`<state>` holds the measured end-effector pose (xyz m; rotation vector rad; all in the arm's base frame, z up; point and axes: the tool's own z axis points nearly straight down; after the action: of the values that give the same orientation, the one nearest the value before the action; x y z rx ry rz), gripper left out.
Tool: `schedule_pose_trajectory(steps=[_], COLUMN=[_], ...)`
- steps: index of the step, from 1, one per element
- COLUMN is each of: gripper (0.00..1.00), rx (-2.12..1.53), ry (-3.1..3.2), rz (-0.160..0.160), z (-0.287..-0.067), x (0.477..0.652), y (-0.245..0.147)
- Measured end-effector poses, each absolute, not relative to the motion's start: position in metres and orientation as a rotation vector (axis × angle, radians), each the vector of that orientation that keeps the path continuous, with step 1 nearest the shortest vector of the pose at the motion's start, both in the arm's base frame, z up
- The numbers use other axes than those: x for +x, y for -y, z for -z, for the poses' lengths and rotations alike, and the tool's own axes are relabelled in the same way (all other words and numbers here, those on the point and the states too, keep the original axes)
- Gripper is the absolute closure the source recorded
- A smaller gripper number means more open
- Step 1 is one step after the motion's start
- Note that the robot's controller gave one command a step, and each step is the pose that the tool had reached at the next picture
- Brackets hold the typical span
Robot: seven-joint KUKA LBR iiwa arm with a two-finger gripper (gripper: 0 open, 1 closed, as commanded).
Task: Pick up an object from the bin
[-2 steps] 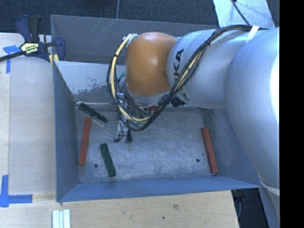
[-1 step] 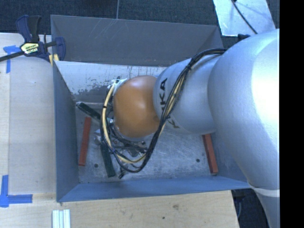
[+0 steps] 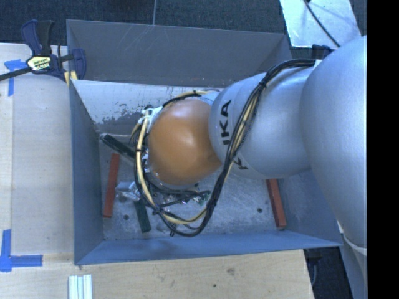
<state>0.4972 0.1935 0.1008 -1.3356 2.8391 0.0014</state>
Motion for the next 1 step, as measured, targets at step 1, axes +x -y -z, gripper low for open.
schedule_pose_trajectory(steps=[1], gripper=[0.00], rx=[-1.853], ry=[-2.530], rz=[-0.001], z=[-0.1187], x=[0.5125], y=[-0.2107])
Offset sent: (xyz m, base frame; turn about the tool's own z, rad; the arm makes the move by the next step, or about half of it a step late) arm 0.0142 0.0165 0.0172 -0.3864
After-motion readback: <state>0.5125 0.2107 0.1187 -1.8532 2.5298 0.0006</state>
